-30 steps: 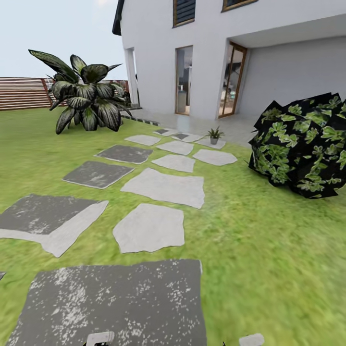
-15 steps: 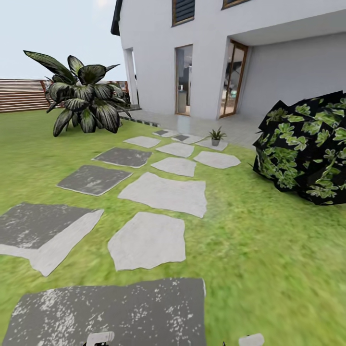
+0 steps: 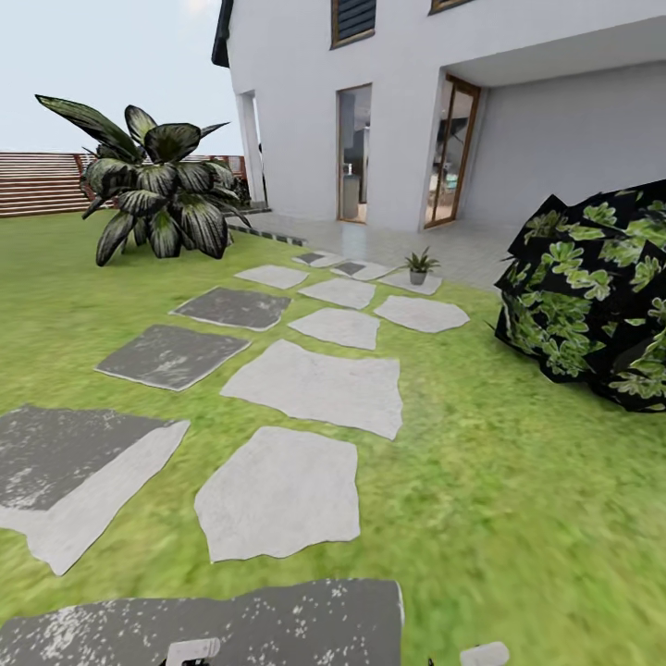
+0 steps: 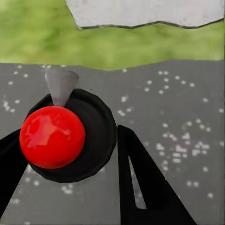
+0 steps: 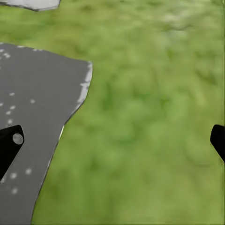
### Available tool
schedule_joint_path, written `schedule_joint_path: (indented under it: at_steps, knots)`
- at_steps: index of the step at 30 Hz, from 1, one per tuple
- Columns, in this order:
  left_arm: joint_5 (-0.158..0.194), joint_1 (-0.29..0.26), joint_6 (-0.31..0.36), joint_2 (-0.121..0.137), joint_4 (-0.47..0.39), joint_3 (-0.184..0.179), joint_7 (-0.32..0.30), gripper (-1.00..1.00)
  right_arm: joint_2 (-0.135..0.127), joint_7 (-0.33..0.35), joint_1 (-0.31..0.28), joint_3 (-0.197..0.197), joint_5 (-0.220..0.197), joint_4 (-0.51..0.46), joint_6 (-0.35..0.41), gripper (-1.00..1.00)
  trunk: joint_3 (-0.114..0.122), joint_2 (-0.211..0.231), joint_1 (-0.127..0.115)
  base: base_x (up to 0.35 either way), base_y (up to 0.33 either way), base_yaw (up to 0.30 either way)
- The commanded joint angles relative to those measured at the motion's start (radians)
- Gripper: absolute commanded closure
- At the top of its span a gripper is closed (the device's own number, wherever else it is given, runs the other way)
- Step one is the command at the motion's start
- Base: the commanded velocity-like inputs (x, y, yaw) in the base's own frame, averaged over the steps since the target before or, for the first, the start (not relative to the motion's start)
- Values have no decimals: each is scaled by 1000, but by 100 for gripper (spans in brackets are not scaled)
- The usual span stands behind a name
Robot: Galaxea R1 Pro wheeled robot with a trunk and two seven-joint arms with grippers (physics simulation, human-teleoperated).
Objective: Pick up the pesticide atomizer in the garden and spray insectifuge to fully cover both potted plants in the garden.
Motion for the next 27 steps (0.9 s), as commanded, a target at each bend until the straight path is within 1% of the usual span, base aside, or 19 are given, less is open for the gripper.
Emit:
schedule_joint_path:
  at_steps: [1,27]
  knots:
    - [-8,0,-2,-1,-1,8,-2,100,1,2,0,-8,8,-1,-2,-100,-1,0,0,336,0,0]
    - [-8,0,-2,-1,-1,8,-2,100,1,2,0,-8,8,-1,-2,-100,-1,0,0,336,0,0]
